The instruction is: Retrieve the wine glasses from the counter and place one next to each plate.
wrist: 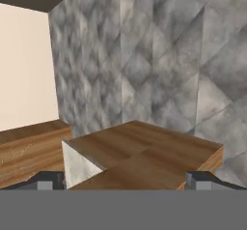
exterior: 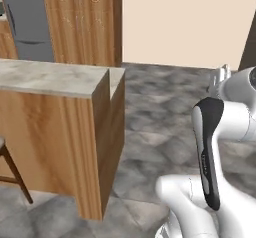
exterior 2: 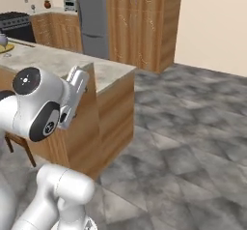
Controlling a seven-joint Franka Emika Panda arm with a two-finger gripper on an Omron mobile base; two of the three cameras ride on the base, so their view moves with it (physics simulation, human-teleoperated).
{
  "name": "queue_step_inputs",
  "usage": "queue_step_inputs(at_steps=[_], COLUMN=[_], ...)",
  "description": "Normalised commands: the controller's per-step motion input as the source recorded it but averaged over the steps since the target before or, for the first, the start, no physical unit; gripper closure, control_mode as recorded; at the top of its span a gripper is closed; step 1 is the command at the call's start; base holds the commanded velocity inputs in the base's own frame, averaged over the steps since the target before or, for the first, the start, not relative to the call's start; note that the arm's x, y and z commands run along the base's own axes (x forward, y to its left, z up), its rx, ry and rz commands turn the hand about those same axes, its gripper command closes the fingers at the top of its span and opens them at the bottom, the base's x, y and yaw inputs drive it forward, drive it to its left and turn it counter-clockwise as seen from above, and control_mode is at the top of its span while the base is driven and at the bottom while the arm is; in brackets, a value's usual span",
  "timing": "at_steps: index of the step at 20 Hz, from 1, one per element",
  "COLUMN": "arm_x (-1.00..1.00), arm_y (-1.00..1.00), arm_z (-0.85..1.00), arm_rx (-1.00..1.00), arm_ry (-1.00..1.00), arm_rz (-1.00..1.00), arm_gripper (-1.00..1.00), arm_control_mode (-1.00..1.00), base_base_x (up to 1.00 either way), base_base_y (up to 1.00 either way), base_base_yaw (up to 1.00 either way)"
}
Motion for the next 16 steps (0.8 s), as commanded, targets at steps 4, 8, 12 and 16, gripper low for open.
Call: queue_step_inputs(at_steps=[4,8,12,16], arm_x=[0.00,0.00,0.00,0.00], arm_y=[0.00,0.00,0.00,0.00], arm_z=[0.00,0.00,0.00,0.00], arm_rx=[0.00,0.00,0.00,0.00], arm_ry=[0.00,0.00,0.00,0.00], arm_rz=[0.00,0.00,0.00,0.00], arm_gripper=[-1.00,-1.00,-1.00,-1.00], arm_control_mode=[1.00,1.00,1.00,1.00], base_base_x=[1.00,1.00,1.00,1.00], base_base_y=[-1.00,-0.87,-0.85,-0.86], base_base_yaw=[0.20,0.14,0.15,0.16])
